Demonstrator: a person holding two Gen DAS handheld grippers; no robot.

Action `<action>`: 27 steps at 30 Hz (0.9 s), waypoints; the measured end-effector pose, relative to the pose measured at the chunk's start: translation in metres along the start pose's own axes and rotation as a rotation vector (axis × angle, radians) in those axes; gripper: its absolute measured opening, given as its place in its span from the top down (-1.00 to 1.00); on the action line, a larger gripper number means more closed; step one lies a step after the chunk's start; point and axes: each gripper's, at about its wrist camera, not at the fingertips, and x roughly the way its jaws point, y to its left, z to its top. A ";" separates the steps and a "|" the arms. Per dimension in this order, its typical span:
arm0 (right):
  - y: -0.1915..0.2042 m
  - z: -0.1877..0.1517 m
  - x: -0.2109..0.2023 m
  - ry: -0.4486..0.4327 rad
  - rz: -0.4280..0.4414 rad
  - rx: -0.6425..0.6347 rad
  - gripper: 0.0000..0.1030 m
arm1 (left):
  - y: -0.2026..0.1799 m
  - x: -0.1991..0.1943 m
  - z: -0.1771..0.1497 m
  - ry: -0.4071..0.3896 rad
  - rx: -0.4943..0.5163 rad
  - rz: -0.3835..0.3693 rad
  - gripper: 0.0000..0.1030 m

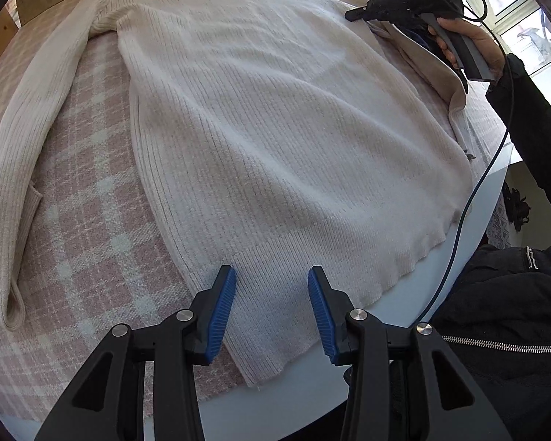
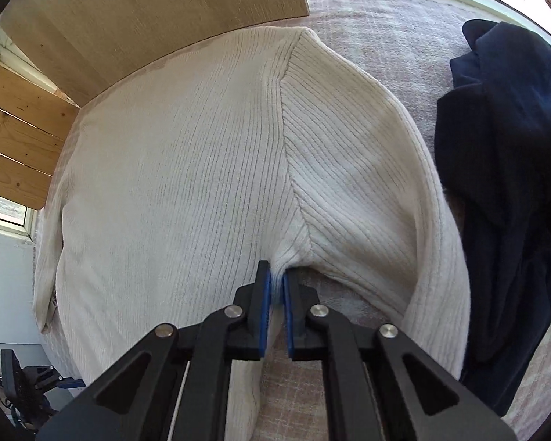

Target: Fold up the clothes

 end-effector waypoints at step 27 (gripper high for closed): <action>0.098 -0.010 -0.093 -0.133 0.124 -0.341 0.57 | 0.042 -0.033 0.040 -0.173 -0.083 -0.046 0.23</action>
